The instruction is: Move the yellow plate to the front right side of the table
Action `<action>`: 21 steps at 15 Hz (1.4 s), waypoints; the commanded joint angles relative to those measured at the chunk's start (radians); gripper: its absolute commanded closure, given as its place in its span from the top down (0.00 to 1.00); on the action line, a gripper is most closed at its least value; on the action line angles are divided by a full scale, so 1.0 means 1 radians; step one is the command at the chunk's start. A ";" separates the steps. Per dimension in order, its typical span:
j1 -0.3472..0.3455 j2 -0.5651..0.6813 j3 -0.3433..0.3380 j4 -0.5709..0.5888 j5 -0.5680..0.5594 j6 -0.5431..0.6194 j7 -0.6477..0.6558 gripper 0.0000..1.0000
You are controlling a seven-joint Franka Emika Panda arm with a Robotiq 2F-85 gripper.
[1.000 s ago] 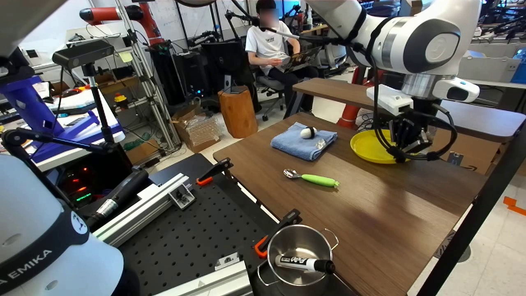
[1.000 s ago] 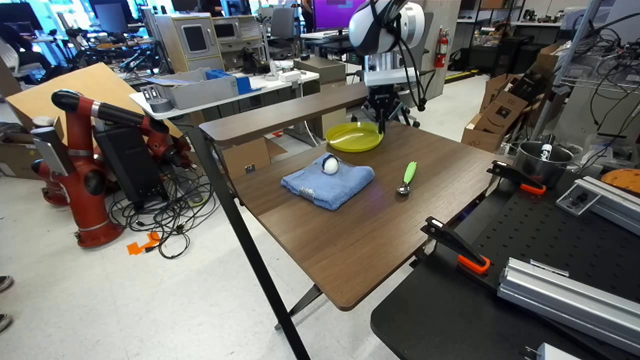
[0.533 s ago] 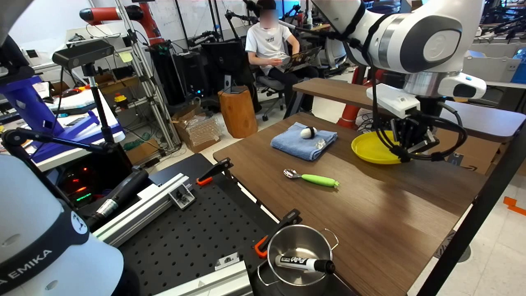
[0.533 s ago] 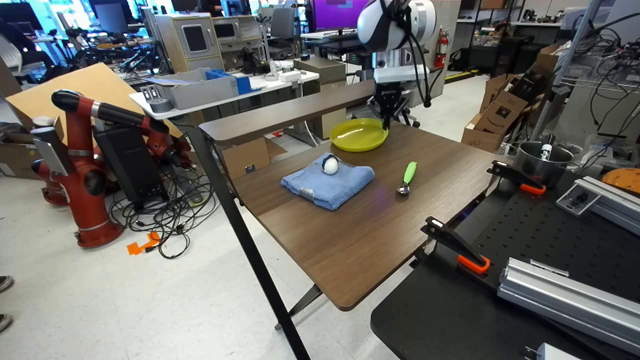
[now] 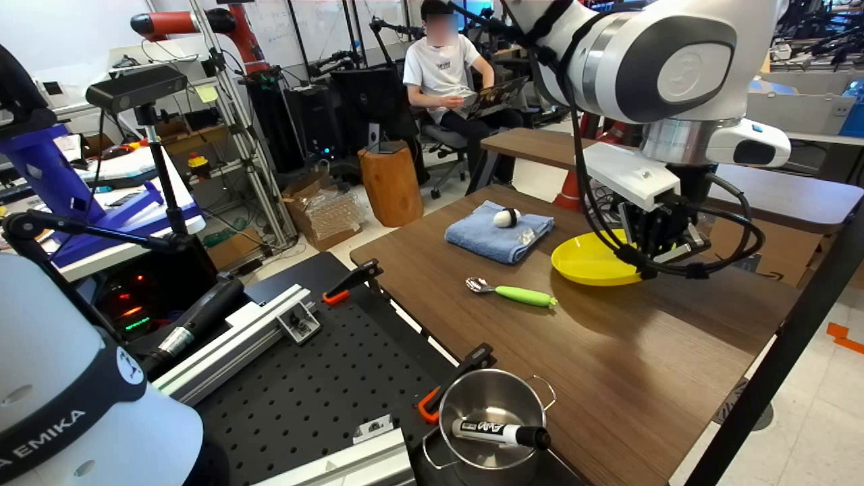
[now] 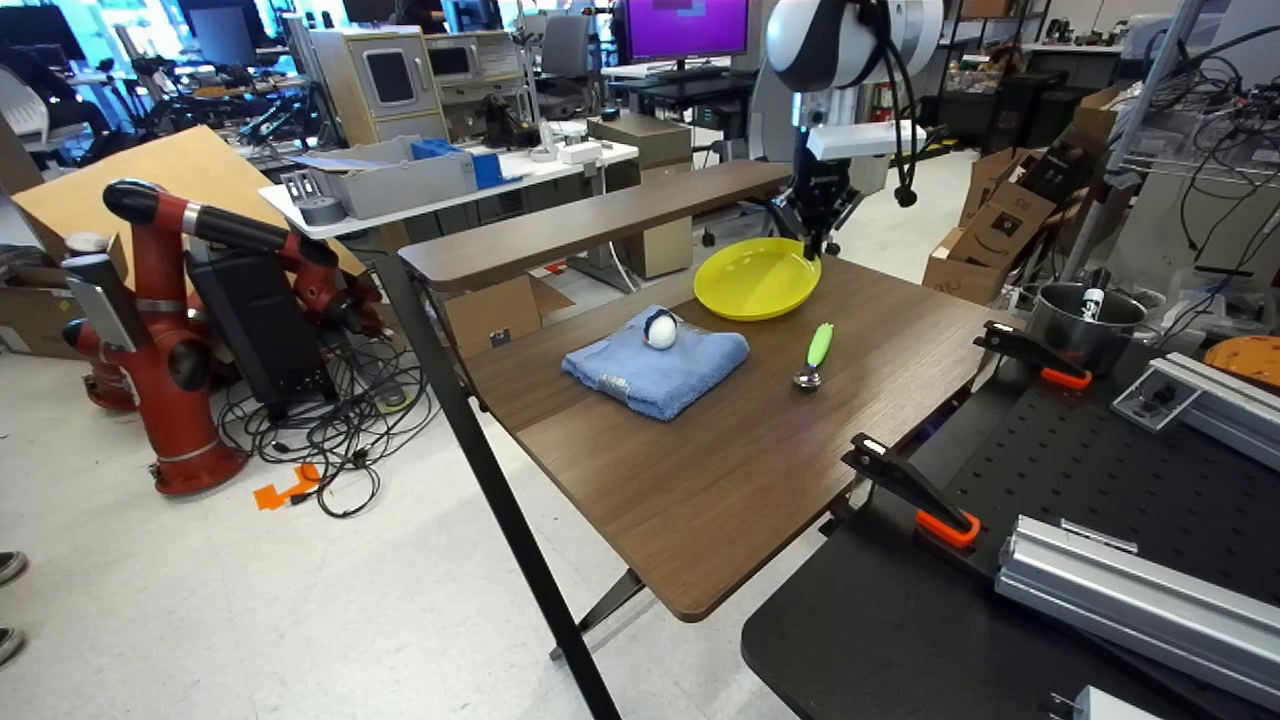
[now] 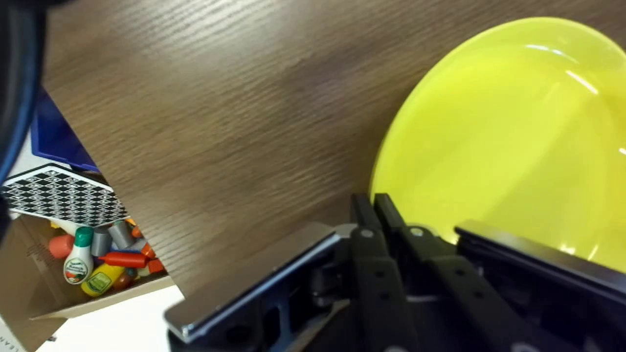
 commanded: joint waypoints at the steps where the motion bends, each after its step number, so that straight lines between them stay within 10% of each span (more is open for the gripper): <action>1: -0.061 -0.142 0.041 -0.192 0.007 0.090 -0.109 0.01; 11: -0.201 -0.230 0.061 -0.290 0.081 0.063 -0.281 0.01; 12: -0.202 -0.219 0.065 -0.279 0.083 0.057 -0.283 0.30; 21: -0.192 -0.147 0.078 -0.219 0.075 0.020 -0.258 0.89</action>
